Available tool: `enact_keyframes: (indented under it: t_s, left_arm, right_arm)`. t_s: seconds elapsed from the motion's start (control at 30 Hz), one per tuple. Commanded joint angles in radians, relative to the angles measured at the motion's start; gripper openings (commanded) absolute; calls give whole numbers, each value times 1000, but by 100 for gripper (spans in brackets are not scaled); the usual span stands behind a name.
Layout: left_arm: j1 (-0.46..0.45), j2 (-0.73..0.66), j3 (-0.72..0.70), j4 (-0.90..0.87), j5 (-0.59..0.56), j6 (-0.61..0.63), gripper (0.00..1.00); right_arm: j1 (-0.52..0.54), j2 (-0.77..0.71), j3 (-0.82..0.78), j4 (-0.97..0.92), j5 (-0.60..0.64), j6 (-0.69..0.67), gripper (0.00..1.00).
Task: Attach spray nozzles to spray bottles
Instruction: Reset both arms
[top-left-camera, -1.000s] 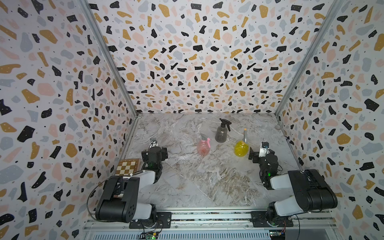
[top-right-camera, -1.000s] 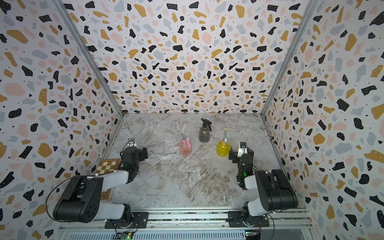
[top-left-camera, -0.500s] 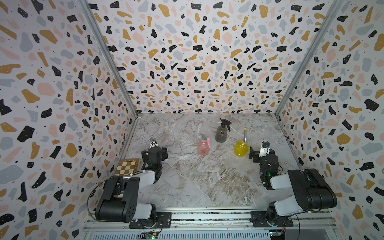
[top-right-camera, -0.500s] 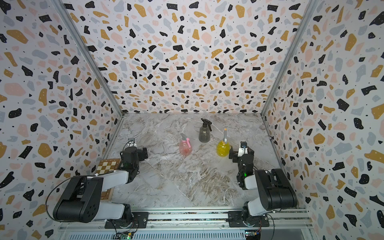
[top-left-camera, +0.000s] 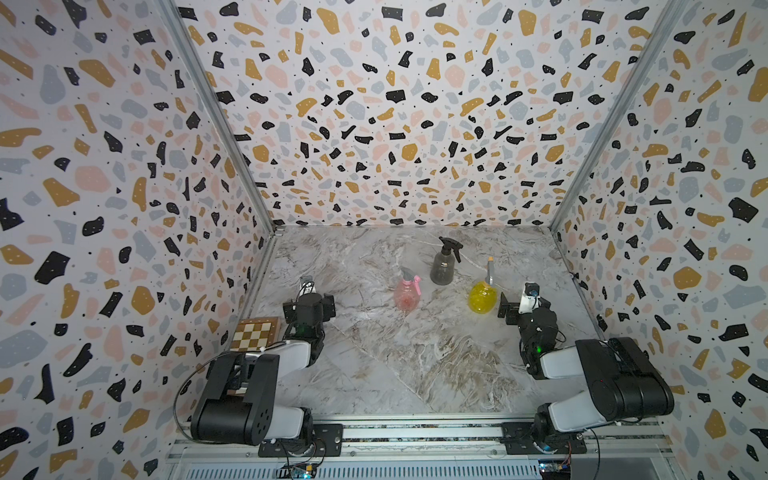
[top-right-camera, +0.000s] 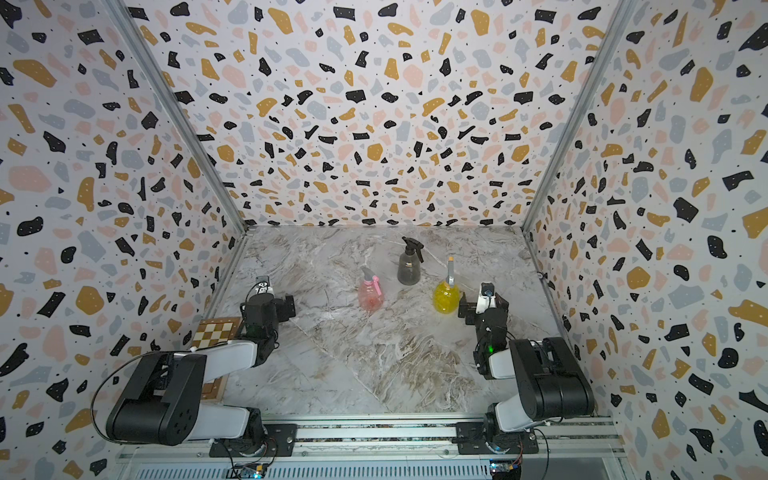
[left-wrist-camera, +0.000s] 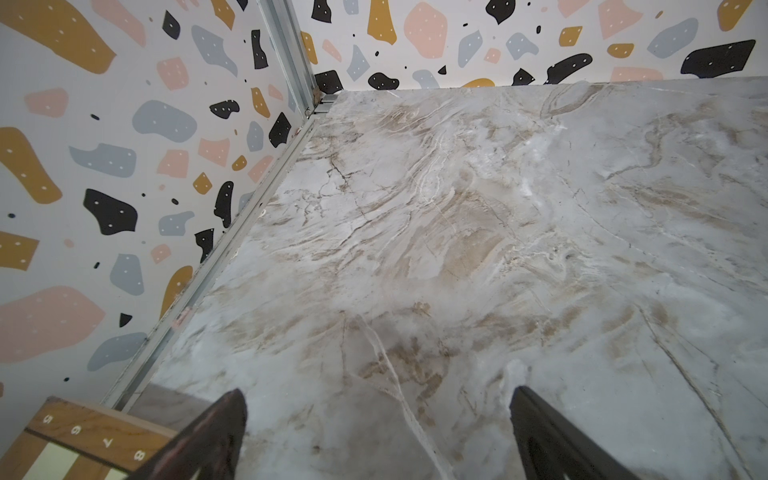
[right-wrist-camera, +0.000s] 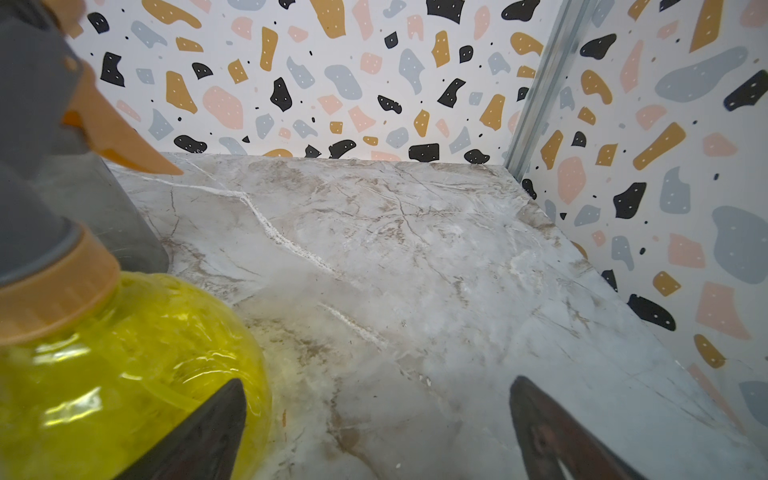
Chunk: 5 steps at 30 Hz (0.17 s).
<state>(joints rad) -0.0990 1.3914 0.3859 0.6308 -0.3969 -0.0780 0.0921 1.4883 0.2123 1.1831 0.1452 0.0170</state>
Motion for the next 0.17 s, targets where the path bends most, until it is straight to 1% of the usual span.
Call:
enact_keyframes:
  t_s: [0.0, 0.13]
  left_arm:
    - [4, -11, 5, 42, 11, 9, 99]
    - [5, -10, 5, 42, 10, 9, 99]
  right_arm:
    - [1, -12, 1, 27, 4, -2, 100]
    - [4, -14, -2, 33, 4, -2, 100]
